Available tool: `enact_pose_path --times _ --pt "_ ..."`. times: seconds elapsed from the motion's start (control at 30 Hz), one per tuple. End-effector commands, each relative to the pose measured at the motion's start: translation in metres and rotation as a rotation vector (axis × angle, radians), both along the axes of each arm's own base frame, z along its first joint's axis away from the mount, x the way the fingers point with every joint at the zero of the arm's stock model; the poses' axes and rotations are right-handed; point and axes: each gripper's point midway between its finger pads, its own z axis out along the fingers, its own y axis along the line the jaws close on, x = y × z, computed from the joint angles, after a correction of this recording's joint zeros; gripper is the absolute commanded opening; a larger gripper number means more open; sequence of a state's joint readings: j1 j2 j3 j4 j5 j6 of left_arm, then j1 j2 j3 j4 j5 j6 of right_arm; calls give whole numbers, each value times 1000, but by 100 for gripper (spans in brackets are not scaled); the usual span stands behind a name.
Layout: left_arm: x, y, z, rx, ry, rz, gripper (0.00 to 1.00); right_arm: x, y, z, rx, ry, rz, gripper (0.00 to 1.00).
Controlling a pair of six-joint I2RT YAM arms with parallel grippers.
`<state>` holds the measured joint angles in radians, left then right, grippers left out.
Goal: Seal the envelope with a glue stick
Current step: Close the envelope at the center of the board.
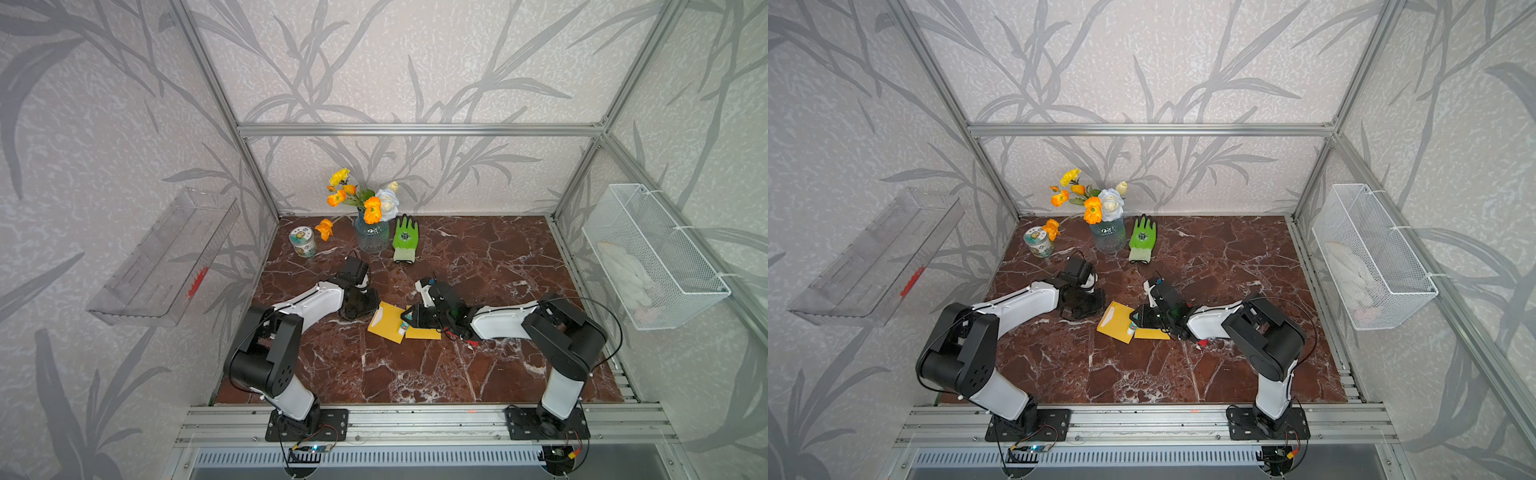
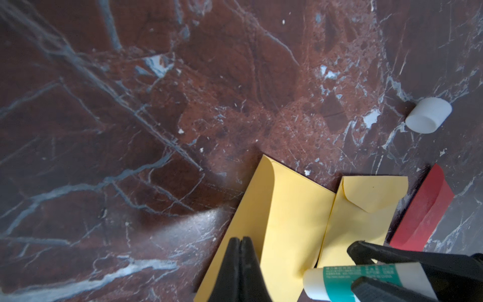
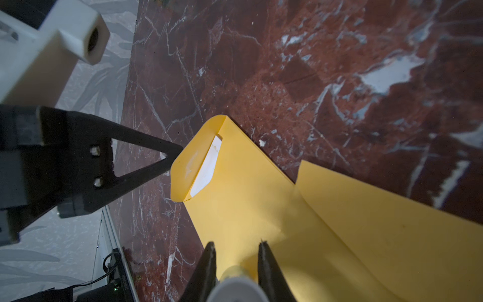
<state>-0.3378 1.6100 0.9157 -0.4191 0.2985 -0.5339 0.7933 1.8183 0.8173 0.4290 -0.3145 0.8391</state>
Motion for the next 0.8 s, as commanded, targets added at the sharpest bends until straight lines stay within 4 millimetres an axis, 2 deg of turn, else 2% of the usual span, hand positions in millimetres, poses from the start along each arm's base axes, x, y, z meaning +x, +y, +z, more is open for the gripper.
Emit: enact_pose_path --times 0.0,0.13,0.37,0.53,0.73,0.77 --pt "0 -7 1 28 3 -30 0 5 11 10 46 -9 8 0" --pt "-1 -8 -5 51 18 -27 0 3 13 14 68 1 9 0" --pt "0 -6 -5 71 20 -27 0 2 18 35 144 22 22 0" --pt "-1 -5 -7 101 33 -36 0 1 16 38 183 58 20 0" --pt "-1 -8 17 67 -6 -28 0 3 5 40 185 57 7 0" --pt "-2 -10 21 50 -10 -33 3 4 4 41 182 53 5 0"
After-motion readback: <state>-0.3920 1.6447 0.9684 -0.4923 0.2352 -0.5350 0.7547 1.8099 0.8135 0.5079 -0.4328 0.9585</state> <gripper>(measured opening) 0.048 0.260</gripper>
